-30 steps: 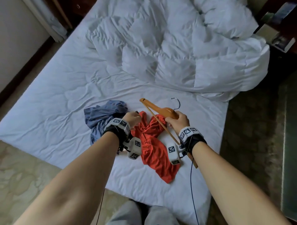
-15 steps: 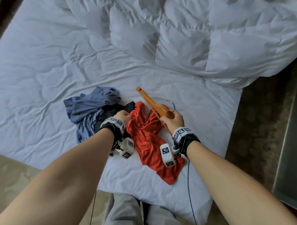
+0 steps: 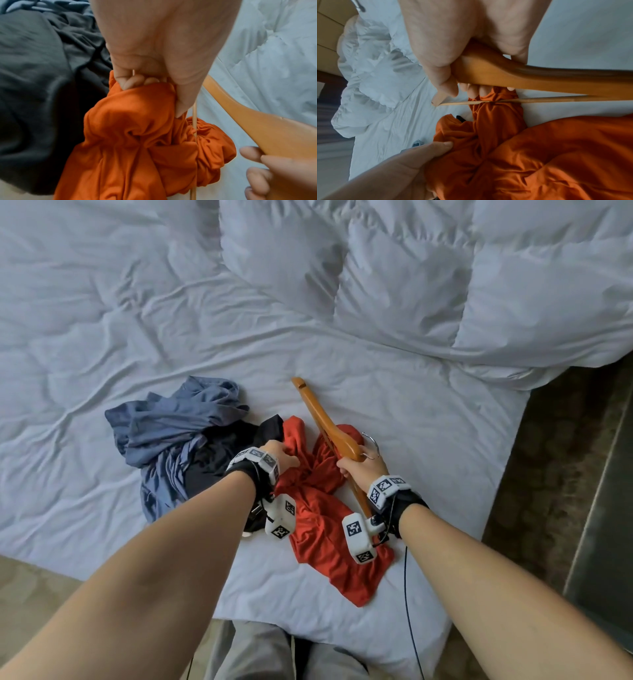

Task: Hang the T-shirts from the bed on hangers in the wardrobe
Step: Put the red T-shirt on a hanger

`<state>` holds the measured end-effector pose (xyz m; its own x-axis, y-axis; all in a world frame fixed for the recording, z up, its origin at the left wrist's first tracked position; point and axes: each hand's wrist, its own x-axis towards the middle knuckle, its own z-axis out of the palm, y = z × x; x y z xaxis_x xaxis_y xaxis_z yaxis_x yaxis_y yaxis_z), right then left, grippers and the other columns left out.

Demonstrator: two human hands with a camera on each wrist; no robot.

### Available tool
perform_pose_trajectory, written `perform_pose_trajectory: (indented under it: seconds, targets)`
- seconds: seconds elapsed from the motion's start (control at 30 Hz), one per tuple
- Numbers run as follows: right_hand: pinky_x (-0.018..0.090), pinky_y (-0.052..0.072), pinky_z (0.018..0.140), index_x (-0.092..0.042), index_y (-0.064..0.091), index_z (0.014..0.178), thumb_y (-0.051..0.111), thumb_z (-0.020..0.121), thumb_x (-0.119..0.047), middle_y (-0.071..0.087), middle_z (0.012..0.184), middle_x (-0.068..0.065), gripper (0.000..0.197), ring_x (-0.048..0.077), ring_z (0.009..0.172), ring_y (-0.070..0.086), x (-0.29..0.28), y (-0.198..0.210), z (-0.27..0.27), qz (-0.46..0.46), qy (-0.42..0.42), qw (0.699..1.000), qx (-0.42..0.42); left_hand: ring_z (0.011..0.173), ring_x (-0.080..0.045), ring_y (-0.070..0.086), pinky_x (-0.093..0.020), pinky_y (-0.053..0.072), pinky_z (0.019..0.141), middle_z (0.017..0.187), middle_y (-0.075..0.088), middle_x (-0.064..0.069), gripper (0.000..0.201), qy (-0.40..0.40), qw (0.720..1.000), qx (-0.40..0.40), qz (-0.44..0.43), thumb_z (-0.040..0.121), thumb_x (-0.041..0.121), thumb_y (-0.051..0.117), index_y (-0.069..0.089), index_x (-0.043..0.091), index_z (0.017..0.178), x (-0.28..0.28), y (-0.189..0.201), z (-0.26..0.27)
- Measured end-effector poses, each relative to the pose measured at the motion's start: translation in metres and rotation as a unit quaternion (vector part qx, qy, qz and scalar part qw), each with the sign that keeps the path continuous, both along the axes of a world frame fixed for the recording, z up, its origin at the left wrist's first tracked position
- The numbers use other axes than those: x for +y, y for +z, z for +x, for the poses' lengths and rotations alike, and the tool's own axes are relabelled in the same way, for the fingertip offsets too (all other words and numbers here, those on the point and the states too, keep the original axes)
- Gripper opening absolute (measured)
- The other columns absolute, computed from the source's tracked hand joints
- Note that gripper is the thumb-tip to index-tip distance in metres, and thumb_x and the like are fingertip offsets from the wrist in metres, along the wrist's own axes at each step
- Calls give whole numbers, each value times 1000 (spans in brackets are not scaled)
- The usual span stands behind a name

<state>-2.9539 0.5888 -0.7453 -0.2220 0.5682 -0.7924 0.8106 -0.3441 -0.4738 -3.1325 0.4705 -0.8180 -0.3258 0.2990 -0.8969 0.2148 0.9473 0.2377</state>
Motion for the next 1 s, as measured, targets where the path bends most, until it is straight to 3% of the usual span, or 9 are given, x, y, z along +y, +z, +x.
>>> perform_pose_trajectory:
  seconds: [0.13, 0.23, 0.37, 0.47, 0.6, 0.7, 0.8, 0.93, 1.0]
  targets:
    - [22, 50, 68, -4, 73, 92, 73, 84, -17, 72, 72, 4, 15, 10, 61, 61, 1, 0, -3, -49, -3, 998, 37, 61, -19, 48, -29, 38, 58, 62, 47, 0, 31, 40, 997, -12, 69, 70, 28, 80, 54, 13, 67, -4, 29, 7]
    - [13, 45, 61, -7, 69, 92, 73, 86, -19, 74, 82, 6, 13, 7, 61, 59, 3, 8, -5, -84, 13, 995, 49, 60, -17, 45, -28, 35, 56, 65, 45, -5, 28, 97, 988, -21, 120, 66, 22, 81, 58, 8, 74, -7, 39, 9]
    - [21, 40, 63, -11, 68, 99, 73, 86, -24, 74, 85, 3, 19, 6, 64, 61, 3, 14, -9, -88, 44, 994, 36, 68, -16, 49, -29, 41, 66, 75, 51, -6, 61, 136, 975, -71, 160, 44, 40, 79, 60, 1, 86, -9, 44, 10]
    - [24, 41, 69, -17, 67, 98, 75, 85, -34, 71, 80, 3, 23, 10, 73, 63, 1, 16, -12, -86, 31, 995, 26, 87, -12, 55, -23, 44, 82, 100, 63, -4, 45, 122, 965, -142, 182, 65, 21, 85, 62, 17, 103, -6, 51, 16]
    - [27, 44, 78, -23, 61, 85, 78, 83, -39, 66, 86, -7, 23, 11, 85, 61, -5, 19, -14, -89, 34, 995, 33, 90, -12, 63, -34, 55, 80, 102, 67, 0, 36, 177, 922, -323, 122, 87, 1, 56, 67, 20, 116, 0, 71, 28]
    - [25, 43, 75, -19, 60, 104, 78, 85, -17, 64, 94, -1, 27, 17, 92, 60, -4, 21, -14, -68, 4, 998, 11, 120, -22, 56, -42, 53, 92, 131, 58, -1, 42, 227, 894, -373, 97, 88, -1, 44, 66, 16, 119, 0, 81, 31]
    - [23, 40, 76, -14, 57, 121, 74, 84, -6, 63, 101, 3, 42, 18, 92, 57, -2, 22, -10, -54, 14, 998, -25, 122, -28, 57, -45, 52, 95, 133, 62, -1, 44, 256, 889, -365, 105, 92, 3, 41, 58, 18, 130, -3, 81, 27]
    - [27, 41, 66, -14, 53, 77, 69, 76, 1, 51, 69, 1, 22, 22, 72, 50, -4, 25, 1, -50, 18, 997, -59, 97, -22, 65, -43, 53, 95, 102, 73, -7, 52, 235, 920, -293, 109, 91, 5, 55, 49, 27, 137, -5, 75, 28]
    - [33, 40, 69, -15, 46, 62, 67, 70, 3, 45, 58, 0, 29, 22, 64, 45, -6, 30, 7, -54, 13, 997, -57, 78, -19, 66, -36, 58, 77, 95, 70, -9, 65, 190, 943, -250, 109, 89, 4, 61, 39, 32, 143, -6, 72, 33]
